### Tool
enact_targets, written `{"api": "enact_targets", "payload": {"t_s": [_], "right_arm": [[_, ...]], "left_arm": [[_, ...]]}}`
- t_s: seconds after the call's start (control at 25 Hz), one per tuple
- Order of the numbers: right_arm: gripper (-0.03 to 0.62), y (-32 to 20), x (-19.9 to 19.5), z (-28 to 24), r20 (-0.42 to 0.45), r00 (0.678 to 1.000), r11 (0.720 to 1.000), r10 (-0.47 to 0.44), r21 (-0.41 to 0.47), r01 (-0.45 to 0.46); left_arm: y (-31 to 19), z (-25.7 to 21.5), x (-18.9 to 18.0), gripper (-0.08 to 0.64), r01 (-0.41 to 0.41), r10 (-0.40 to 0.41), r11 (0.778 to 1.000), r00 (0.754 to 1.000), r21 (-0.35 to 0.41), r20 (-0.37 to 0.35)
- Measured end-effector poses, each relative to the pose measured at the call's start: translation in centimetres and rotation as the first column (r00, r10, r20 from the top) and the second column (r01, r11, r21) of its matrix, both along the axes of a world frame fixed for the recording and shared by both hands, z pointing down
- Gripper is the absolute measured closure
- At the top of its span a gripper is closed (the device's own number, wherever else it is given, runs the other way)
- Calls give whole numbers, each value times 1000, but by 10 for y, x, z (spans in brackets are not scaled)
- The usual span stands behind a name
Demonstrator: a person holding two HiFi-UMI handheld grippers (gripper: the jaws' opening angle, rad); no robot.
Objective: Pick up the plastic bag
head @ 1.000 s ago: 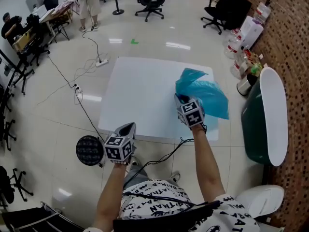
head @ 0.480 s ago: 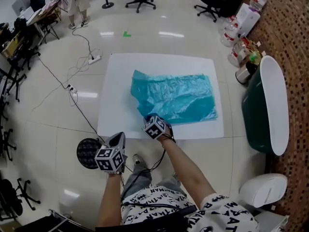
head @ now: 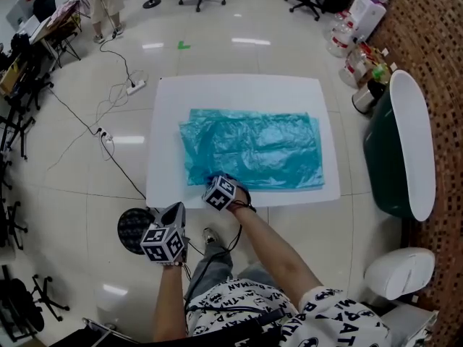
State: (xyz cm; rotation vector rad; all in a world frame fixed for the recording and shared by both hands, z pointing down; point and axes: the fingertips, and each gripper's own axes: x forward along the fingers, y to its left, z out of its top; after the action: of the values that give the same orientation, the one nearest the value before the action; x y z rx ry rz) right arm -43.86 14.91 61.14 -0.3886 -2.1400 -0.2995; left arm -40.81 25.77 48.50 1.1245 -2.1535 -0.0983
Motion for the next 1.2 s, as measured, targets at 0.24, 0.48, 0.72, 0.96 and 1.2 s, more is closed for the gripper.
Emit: {"api": "enact_targets", "payload": {"t_s": [0.24, 0.48, 0.72, 0.96, 1.2], "right_arm": [[346, 18, 9, 0, -53, 997, 980, -60, -192, 48], [279, 8, 19, -16, 12, 1000, 941, -13, -338, 17], [279, -83, 61, -48, 115, 951, 906, 289, -354, -232], [279, -259, 181, -20, 47, 747, 743, 663, -166, -649], [284, -311, 250, 8, -44, 682, 658, 730, -224, -719]], "left_arm": [[-9, -2, 0, 560, -5, 5, 1000, 1000, -1, 0], [-18, -6, 5, 560, -13, 13, 1000, 1000, -1, 21], [-46, -7, 8, 560, -55, 55, 998, 998, 7, 37], [-93, 50, -9, 560, -157, 163, 982, 985, -100, 51], [-100, 118, -29, 560, -190, 166, 942, 980, -276, -107]]}}
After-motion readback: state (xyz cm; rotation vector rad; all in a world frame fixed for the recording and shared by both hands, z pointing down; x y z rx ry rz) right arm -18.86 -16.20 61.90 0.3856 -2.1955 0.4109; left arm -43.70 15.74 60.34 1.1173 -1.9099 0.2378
